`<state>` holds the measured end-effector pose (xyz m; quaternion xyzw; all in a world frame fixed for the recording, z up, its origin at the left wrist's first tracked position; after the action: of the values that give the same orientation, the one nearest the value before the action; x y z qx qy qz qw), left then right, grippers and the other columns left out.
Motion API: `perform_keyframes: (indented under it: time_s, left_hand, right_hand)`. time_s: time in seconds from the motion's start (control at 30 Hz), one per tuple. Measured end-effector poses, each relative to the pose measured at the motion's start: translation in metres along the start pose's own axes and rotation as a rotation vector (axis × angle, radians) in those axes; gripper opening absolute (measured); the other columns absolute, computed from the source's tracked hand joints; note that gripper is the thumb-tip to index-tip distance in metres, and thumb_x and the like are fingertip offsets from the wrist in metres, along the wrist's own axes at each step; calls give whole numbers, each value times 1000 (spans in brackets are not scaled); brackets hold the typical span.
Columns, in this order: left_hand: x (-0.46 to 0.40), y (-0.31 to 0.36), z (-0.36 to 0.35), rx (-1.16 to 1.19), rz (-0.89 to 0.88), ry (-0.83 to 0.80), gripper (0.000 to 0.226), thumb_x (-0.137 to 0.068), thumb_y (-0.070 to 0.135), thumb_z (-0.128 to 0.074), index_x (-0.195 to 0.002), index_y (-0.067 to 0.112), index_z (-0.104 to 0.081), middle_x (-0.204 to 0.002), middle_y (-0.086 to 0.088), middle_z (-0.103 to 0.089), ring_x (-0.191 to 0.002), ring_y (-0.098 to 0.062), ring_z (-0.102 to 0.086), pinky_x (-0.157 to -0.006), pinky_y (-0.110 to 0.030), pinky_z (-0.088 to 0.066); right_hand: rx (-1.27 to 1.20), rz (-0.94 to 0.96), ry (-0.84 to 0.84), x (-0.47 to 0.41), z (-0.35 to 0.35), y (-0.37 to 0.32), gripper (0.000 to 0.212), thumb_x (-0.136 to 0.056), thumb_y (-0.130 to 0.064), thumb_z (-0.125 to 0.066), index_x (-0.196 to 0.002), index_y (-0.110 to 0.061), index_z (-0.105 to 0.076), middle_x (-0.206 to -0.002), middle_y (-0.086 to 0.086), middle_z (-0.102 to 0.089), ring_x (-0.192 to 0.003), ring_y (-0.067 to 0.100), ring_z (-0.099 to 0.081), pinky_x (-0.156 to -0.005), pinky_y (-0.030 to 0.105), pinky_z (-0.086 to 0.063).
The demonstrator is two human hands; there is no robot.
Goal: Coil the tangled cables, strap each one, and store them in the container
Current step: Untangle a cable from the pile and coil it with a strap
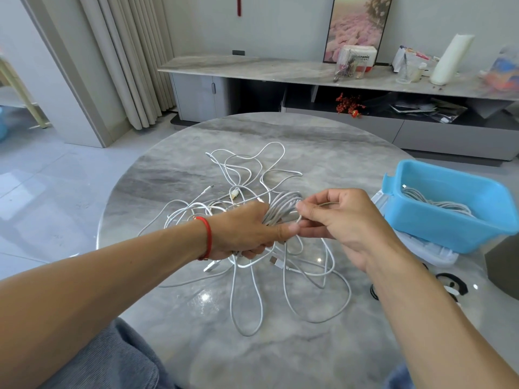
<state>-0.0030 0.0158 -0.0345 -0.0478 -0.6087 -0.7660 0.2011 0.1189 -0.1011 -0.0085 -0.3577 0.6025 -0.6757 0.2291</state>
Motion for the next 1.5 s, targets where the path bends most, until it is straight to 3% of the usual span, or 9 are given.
perform_keyframes:
  time_s: [0.13, 0.4, 0.63, 0.73, 0.87, 1.03, 1.23, 1.37, 1.5]
  left_hand:
    - [2, 3, 0, 2, -13, -21, 35, -94, 33, -69, -85, 7, -48, -63, -4, -31, -47, -13, -24, -42, -22, -25]
    - [9, 9, -3, 47, -28, -178, 57, -95, 40, -63, -113, -10, -43, -68, -8, -17, -55, -17, -14, -48, -30, -15]
    - [9, 9, -14, -23, -37, -265, 44, -99, 45, -57, -89, 2, -64, -53, -8, -36, -47, -20, -29, -47, -30, -21]
    - [9, 17, -19, 160, -48, -323, 30, -102, 29, -55, -74, 20, -56, -63, -3, -35, -48, -14, -27, -46, -26, -23]
    - [10, 31, -25, 336, -74, -366, 35, -105, 24, -50, -73, 19, -38, -65, -2, -20, -46, -10, -21, -44, -23, -19]
    - [22, 53, -51, 483, -139, -579, 40, -108, 19, -38, -74, 19, -58, -59, 3, -33, -43, -7, -30, -46, -24, -21]
    - [30, 68, -79, 570, -147, -758, 37, -105, 19, -34, -68, 17, -28, -56, 4, -30, -43, -6, -30, -45, -20, -25]
    - [24, 66, -79, 572, -120, -686, 33, -102, 19, -44, -73, 17, -27, -56, 1, -28, -42, -8, -32, -44, -21, -28]
    - [4, 77, -69, 583, -120, -527, 25, -102, 18, -48, -79, 21, -41, -59, -1, -33, -47, -13, -33, -46, -24, -27]
  right_hand:
    - [-25, -4, -27, 2, 0, 2, 15, -87, 2, -77, -96, 8, -67, -65, 13, -71, -59, 26, -74, -59, 28, -61]
    - [-264, -82, -79, 15, -4, 4, 29, -79, -2, -82, -92, -7, -57, -69, 12, -71, -61, 23, -74, -62, 28, -62]
    - [-275, -97, 29, 29, -3, 11, 36, -81, -5, -84, -87, -14, -49, -74, 16, -73, -61, 25, -72, -61, 32, -62]
    - [-90, -23, 107, 33, 5, 7, 33, -81, -15, -87, -85, -15, -54, -73, 8, -75, -61, 20, -72, -58, 30, -60]
    - [196, 105, 263, 37, 22, -3, 44, -76, -50, -87, -93, -17, -64, -81, -3, -67, -67, 9, -61, -70, 32, -56]
    - [-286, -35, -300, 51, 9, -8, 92, -75, -66, -78, -142, -10, -52, -139, 21, -62, -122, 38, -64, -111, 53, -46]
    - [-591, 78, -379, 65, 2, -25, 51, -85, -33, -81, -132, -23, -65, -100, 6, -74, -109, 29, -72, -96, 45, -57]
    - [-419, 128, -121, 55, -2, -32, 19, -87, -34, -80, -89, -15, -75, -62, -1, -51, -71, 21, -68, -86, 42, -60]
    - [-316, 95, 154, 34, 6, -46, 29, -100, -40, -65, -89, -13, -65, -53, -5, -44, -57, 17, -62, -62, 30, -57]
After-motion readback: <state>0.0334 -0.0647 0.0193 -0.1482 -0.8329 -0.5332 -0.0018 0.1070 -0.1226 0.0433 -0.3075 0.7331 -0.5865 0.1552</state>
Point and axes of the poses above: each hand's wrist, its own x-axis away from the middle knuckle, its own z-axis out of the back of the hand, y = z × x, the point moved 4 cm from there along -x, towards the middle knuckle
